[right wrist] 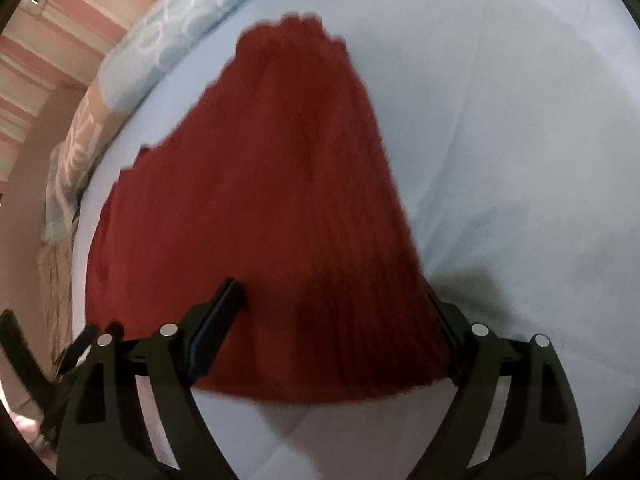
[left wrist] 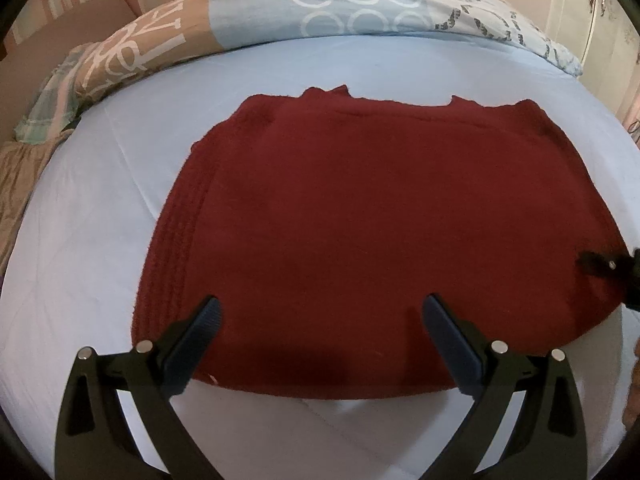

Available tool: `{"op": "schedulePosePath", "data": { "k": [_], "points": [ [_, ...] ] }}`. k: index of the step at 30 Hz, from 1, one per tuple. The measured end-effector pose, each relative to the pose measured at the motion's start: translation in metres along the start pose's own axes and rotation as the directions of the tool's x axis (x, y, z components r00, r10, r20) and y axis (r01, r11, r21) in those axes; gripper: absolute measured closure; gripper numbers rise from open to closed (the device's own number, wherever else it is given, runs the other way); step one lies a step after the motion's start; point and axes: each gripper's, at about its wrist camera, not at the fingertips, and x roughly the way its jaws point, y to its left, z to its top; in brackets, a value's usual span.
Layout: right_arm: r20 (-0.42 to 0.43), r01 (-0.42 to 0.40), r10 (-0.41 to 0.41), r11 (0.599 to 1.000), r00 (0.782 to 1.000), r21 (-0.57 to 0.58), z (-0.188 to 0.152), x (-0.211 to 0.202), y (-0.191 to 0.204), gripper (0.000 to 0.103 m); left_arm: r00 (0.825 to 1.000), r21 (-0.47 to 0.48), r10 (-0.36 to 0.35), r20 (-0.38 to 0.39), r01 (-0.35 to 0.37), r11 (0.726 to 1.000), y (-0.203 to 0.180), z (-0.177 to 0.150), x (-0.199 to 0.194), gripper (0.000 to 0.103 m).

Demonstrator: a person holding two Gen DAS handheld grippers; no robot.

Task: Fold small clothes
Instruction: 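Press and smooth the folded sweater flat with both tools, then grasp one side of the folded sweater with the right tool and fold it across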

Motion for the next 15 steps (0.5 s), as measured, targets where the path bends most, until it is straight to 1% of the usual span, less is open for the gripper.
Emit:
{"op": "schedulePosePath", "data": {
  "k": [2,3,4,6,8,11,13,15],
  "points": [
    [0.017,-0.012,0.011,0.999,1.000,0.033,0.004,0.000,-0.005,0.026,1.000,-0.006,-0.002,-0.001,0.002,1.000,0.002,0.001,0.001,0.002],
    [0.022,-0.009,0.009,0.999,1.000,0.042,0.008,0.001,-0.007,0.033,1.000,-0.008,0.000,-0.003,0.000,1.000,0.003,0.001,0.001,0.002],
    [0.028,-0.011,0.010,0.999,1.000,0.038,0.012,0.002,-0.006,0.045,1.000,-0.010,0.004,-0.007,-0.004,1.000,0.004,0.002,0.002,0.002],
    [0.020,-0.034,0.034,0.999,0.999,0.009,0.015,0.005,0.000,0.061,1.000,-0.016,0.011,-0.009,-0.011,1.000,0.006,0.002,0.001,0.002],
    [0.027,-0.007,0.008,0.999,1.000,-0.032,0.013,0.006,0.007,0.064,1.000,-0.017,0.011,-0.007,-0.011,1.000,0.007,0.002,0.000,0.002],
    [0.087,0.020,-0.013,0.996,0.996,-0.086,0.006,0.002,0.011,0.070,1.000,-0.015,0.030,-0.005,-0.030,0.999,0.007,0.003,0.004,0.002],
    [0.155,0.084,-0.059,0.983,0.986,-0.163,-0.004,-0.003,0.023,0.072,0.999,-0.014,0.036,-0.015,-0.036,0.999,0.006,0.003,0.010,0.002],
    [0.217,0.148,-0.100,0.964,0.971,-0.220,-0.012,-0.008,0.036,0.073,0.999,-0.008,0.048,-0.025,-0.049,0.999,0.004,0.002,0.015,0.002]
  ]
}}
